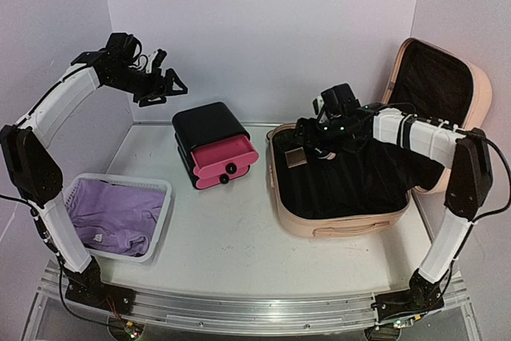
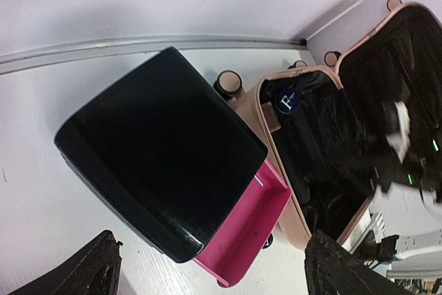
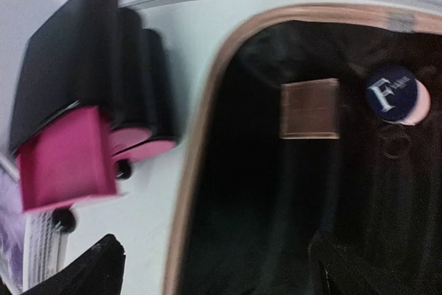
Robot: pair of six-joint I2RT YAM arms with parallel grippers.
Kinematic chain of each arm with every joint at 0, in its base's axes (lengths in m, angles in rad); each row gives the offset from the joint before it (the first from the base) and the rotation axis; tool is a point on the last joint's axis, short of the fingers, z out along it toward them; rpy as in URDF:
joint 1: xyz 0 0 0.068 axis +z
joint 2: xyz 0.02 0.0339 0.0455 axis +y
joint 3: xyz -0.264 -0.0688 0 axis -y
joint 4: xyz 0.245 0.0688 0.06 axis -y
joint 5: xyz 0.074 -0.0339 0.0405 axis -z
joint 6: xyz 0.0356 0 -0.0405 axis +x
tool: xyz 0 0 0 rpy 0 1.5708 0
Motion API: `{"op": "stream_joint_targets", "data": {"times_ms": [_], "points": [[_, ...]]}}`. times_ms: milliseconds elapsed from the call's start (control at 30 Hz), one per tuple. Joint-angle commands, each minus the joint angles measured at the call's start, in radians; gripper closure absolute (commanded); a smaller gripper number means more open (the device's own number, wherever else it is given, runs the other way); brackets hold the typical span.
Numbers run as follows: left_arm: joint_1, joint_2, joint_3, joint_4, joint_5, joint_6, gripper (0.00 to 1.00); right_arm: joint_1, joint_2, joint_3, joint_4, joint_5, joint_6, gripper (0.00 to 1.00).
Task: Open, take out, and arrange the luggage
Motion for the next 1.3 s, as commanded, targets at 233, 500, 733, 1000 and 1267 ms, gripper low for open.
{"op": "stream_joint_targets", "data": {"times_ms": [233,500,733,1000,1267], "points": [[-0.040,-0.090,-0.138,0.028,-0.046,0.076,0.07,-0.175,0.418,0.439,-0.329,0.322,-0.184,0.02],[-0.039,-0.129,-0.190,0.052,-0.069,0.088,0.06,-0.176,0.636,0.710,-0.471,0.474,-0.557,0.02],[-0.039,-0.136,-0.202,0.061,-0.074,0.087,0.06,-0.182,0.756,0.831,-0.484,0.536,-0.648,0.02],[-0.038,-0.135,-0.210,0.065,-0.086,0.092,0.06,-0.197,0.844,0.920,-0.483,0.540,-0.640,0.16],[-0.036,-0.134,-0.213,0.065,-0.088,0.095,0.05,-0.216,0.879,0.963,-0.480,0.524,-0.608,0.26]]}}
